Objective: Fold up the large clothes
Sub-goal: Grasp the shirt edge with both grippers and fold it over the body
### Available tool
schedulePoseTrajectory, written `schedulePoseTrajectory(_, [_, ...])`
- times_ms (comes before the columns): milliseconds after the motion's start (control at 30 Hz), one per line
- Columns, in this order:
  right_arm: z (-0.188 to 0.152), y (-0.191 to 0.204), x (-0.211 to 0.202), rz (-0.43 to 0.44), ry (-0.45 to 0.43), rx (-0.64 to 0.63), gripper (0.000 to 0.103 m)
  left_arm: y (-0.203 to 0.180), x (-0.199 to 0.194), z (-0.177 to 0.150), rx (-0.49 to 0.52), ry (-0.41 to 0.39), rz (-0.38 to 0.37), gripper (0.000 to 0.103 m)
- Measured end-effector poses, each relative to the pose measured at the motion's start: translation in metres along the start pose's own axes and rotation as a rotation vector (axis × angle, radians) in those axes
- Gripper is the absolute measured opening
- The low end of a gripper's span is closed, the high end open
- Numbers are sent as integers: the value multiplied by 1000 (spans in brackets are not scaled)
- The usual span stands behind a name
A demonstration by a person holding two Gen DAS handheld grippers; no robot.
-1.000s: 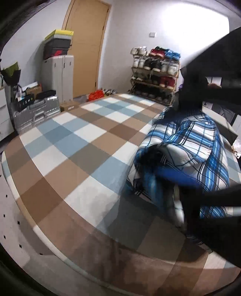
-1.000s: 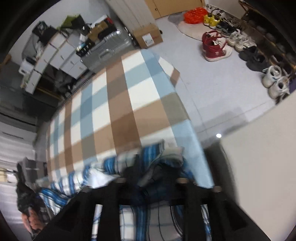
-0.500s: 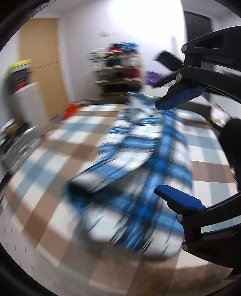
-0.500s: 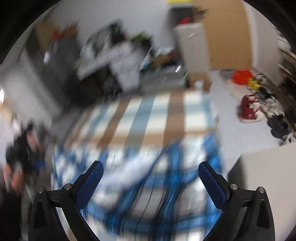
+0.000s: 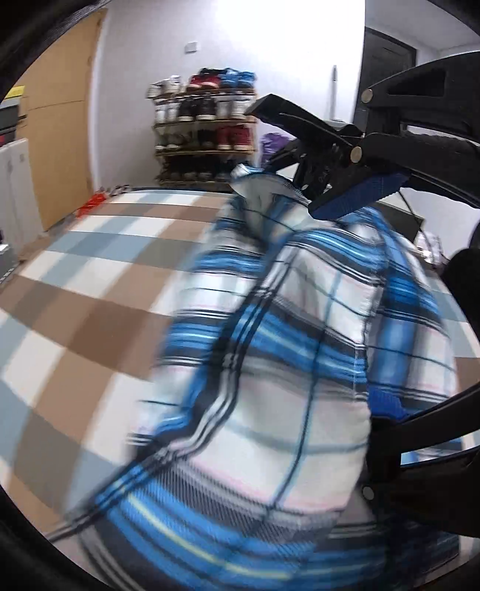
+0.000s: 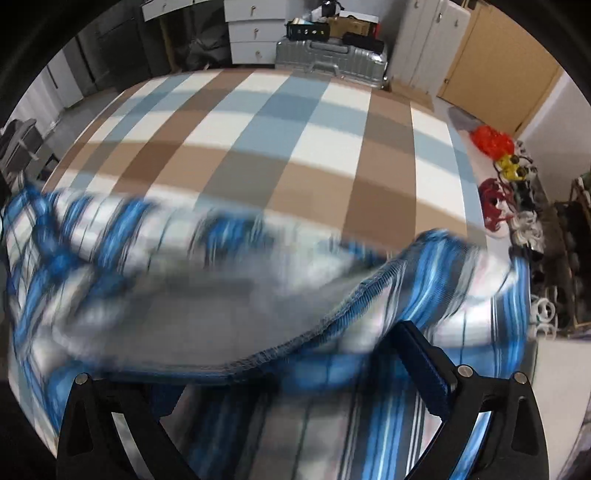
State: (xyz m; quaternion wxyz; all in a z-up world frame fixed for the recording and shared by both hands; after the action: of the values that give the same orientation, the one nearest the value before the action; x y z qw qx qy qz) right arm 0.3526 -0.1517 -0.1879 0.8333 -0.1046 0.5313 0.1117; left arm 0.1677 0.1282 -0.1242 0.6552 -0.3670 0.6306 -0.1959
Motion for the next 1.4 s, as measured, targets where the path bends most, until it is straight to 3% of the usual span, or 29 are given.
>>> schedulePoseTrajectory(100, [27,-10,2,23,-33,77,101,-6,-21,30,7,-69,-8,79])
schedulePoseTrajectory(167, [45,-26,-6,28,-101,168,100,-1,-42,52,3,-165,10,79])
schedulePoseTrajectory(267, [55,-48,-21,13,-193,279,101,22,-77,73,-28,-272,97,79])
schedulePoseTrajectory(333, [53,-51,-37,36,-251,296,101,39,-102,75,-44,-312,120,79])
schedulePoseTrajectory(433, [43,-34,-57,119,-275,226,102,53,-131,64,-48,-357,91,79])
schedulePoseTrajectory(600, [17,29,-71,220,-207,49,102,50,-119,27,59,-324,122,80])
schedulePoseTrajectory(667, [9,57,-66,243,-161,-15,102,49,-106,13,76,-280,91,79])
schedulePoseTrajectory(733, [1,87,-50,238,-88,-83,102,47,-94,7,77,-239,59,80])
schedulePoseTrajectory(800, [-2,110,-34,217,-29,-126,102,51,-77,5,76,-198,93,79])
schedulePoseTrajectory(900, [9,124,7,155,65,-64,102,67,-69,11,57,-223,157,79])
schedulePoseTrajectory(1033, [26,110,42,188,173,151,103,83,-70,13,30,-249,138,79])
schedulePoseTrajectory(1133, [46,94,45,172,169,228,103,84,-72,11,65,-254,144,79])
schedulePoseTrajectory(1267, [60,70,46,40,150,242,100,87,-78,8,79,-260,139,79])
schedulePoseTrajectory(1300, [63,62,40,0,114,234,99,89,-80,8,82,-267,152,79])
schedulePoseTrajectory(1400, [65,42,6,13,-30,208,99,99,-87,5,95,-302,226,79])
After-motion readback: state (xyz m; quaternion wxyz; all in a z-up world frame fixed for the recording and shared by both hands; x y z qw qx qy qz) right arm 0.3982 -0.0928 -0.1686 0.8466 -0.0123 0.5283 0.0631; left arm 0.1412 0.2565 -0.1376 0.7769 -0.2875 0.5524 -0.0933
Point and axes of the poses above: each gripper's, at about its wrist camera, not at the fingertips, and x roughly the way its jaws point, y to its left, z to its top, the point moved 6 cm from there along x, roughly the way its jaws point
